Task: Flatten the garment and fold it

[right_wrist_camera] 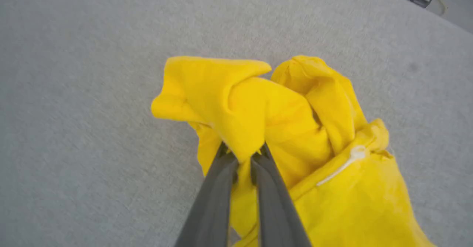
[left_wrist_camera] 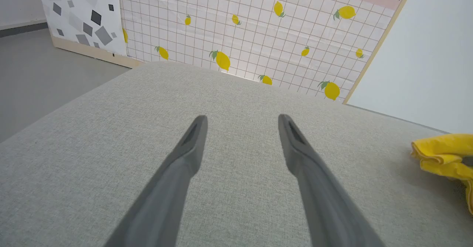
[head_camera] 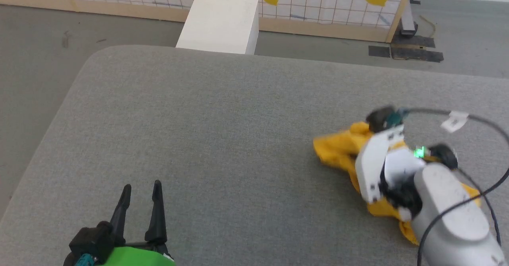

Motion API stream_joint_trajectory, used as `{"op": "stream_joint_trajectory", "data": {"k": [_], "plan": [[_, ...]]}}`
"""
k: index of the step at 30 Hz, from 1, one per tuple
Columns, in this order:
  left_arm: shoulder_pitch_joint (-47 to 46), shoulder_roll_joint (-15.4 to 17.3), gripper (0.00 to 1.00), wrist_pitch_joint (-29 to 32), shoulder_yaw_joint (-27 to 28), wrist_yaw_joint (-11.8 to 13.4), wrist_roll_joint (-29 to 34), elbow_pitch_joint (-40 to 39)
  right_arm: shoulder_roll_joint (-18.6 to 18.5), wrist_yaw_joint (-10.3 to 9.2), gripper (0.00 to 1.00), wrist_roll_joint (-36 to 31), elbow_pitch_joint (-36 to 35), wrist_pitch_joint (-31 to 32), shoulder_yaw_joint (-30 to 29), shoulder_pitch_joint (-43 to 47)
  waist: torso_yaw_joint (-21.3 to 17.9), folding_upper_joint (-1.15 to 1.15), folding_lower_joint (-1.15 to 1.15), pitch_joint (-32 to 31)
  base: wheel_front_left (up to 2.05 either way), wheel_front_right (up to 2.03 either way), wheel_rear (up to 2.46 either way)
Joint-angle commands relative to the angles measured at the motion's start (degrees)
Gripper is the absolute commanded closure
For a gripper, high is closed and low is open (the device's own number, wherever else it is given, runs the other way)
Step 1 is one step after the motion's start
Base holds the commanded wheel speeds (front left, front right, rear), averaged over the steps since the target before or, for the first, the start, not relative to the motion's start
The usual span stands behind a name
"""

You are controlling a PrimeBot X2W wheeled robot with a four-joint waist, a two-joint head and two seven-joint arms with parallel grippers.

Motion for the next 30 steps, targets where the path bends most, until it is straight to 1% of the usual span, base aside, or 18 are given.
{"op": "stream_joint_trajectory", "data": {"k": [1,4,6,8,10,12,17,18,19,23,25,27,30], "plan": [[-0.28,-0.15,0.00,-0.21,-0.08,-0.06,0.14,-0.02,0.86,-0.09,1.00,0.86,-1.26,-1.52,-0.94,-3.45,-0.36,0.00,0.00,-0.33,0.00,0.00,0.00],[-0.44,-0.15,0.00,-0.21,-0.66,-0.03,-0.02,0.00,2.01,-0.09,1.00,0.78,-2.95,-3.81,-1.03,-8.95,-0.38,0.00,0.00,-0.46,0.00,0.00,0.00],[-0.68,-0.15,0.00,-0.21,-1.07,0.04,-0.12,0.03,3.20,-0.09,1.00,0.42,-3.07,-4.90,0.01,-12.59,-0.18,0.00,0.00,-0.38,0.00,0.00,0.00],[-1.02,-0.15,0.00,-0.21,-1.56,0.06,-0.19,0.14,4.45,-0.09,1.00,-0.15,-2.12,-5.81,2.51,-15.47,0.23,0.00,0.00,-0.21,0.00,0.00,0.00],[-1.19,-0.15,0.00,-0.21,-2.00,0.02,-0.37,0.36,5.62,-0.09,1.00,-0.10,-0.05,-6.86,6.24,-16.79,0.81,0.00,0.00,-0.10,0.00,0.00,0.00],[-1.22,-0.15,0.00,-0.21,-2.28,-0.02,-0.58,0.63,6.51,-0.09,1.00,1.96,3.02,-7.65,9.62,-16.27,1.47,0.00,0.00,0.06,0.00,0.00,0.00],[-1.47,-0.15,0.00,-0.21,-2.96,-0.17,-0.72,1.33,6.91,-0.09,1.00,10.18,9.58,-8.87,20.53,-12.13,3.25,0.00,0.00,0.20,0.00,0.00,0.00],[-1.50,-0.15,0.00,-0.21,-3.00,-0.18,-0.73,1.41,6.92,-0.09,0.60,11.48,10.34,-9.38,21.85,-11.59,3.41,0.00,0.00,0.16,0.00,0.00,0.00],[-1.48,-0.15,0.00,-0.21,-2.97,-0.19,-0.75,1.47,6.92,-0.09,0.00,13.06,11.30,-10.15,22.62,-11.20,3.50,0.00,0.00,0.10,0.00,0.00,0.00],[-1.05,-0.15,0.00,-0.21,-2.63,-0.15,-0.47,1.59,6.93,-0.09,0.00,17.25,11.97,-14.16,23.66,-12.12,2.90,0.00,0.00,-0.34,0.00,0.00,0.00],[-0.66,-0.15,0.00,-0.21,-2.51,-0.16,-0.23,1.53,6.94,-0.09,0.00,17.71,11.69,-16.48,23.03,-13.09,2.26,0.00,0.00,-0.71,0.00,0.00,0.00],[-0.28,-0.15,0.00,-0.21,-2.44,-0.07,-0.12,1.37,6.94,-0.09,0.00,17.94,11.36,-18.89,20.44,-13.35,1.44,0.00,0.00,-1.20,0.00,0.00,0.00],[0.44,-0.15,0.00,-0.21,-2.30,0.05,0.14,1.00,6.55,-0.09,0.00,15.47,10.32,-22.52,15.38,-12.55,-0.10,0.00,0.00,-1.80,0.00,0.00,0.00]]}}
